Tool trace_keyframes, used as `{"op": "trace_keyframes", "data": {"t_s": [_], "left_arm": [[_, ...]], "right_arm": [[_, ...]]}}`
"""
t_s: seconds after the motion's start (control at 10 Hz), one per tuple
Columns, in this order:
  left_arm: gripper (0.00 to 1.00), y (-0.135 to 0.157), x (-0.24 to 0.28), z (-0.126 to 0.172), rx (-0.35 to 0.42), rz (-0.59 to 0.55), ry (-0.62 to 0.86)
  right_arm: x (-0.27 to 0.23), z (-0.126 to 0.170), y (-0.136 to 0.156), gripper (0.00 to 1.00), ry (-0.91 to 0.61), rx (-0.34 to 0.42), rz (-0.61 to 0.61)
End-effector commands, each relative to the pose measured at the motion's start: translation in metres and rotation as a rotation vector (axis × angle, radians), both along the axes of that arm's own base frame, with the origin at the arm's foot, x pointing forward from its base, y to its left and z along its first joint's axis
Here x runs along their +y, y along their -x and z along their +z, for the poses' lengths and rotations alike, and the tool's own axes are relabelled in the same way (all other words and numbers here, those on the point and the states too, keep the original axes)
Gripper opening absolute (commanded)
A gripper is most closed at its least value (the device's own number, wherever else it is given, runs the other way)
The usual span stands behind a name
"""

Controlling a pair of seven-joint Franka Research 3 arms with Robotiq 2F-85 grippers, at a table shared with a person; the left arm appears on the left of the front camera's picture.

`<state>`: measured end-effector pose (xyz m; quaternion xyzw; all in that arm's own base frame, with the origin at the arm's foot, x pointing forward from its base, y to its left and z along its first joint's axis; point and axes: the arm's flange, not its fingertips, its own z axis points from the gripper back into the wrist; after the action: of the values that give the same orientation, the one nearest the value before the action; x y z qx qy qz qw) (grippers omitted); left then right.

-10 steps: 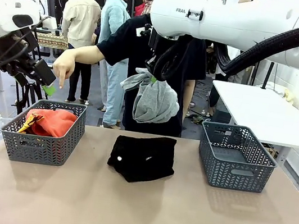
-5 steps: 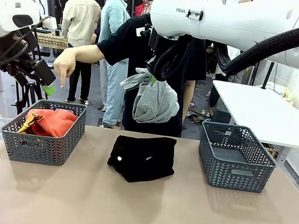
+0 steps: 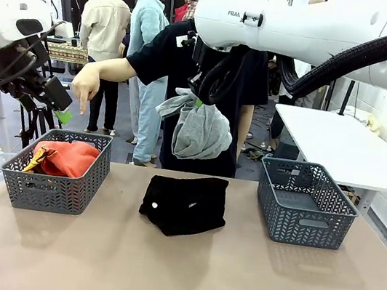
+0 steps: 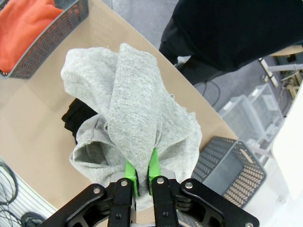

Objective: Sort the tops and bottoms.
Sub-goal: Sort the clothes according to human instructions.

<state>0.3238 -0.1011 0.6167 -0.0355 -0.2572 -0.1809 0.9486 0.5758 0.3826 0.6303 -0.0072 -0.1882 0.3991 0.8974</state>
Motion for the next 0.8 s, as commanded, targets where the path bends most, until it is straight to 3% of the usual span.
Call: {"op": "trace_keyframes", "data": {"t_s": [0.0,0.4,0.6,0.7], "left_arm": [[1.00,-0.001,0.000,0.002,-0.001,0.003,0.002],[1.00,-0.001,0.000,0.002,-0.001,0.003,0.002],[1.00,-0.001,0.000,0.002,-0.001,0.003,0.002],[1.00,-0.001,0.000,0.002,-0.001,0.003,0.002]], "right_arm": [[0.012,0.015,0.007,0.00,-0.012,-0.018,0.044],[0.087,0.042,0.017,0.00,-0.065,-0.008,0.311],[0.108,0.027,0.007,0.00,-0.021,0.056,0.310],[0.083,0.026,0.043,0.00,-0.070,-0.023,0.297]]}}
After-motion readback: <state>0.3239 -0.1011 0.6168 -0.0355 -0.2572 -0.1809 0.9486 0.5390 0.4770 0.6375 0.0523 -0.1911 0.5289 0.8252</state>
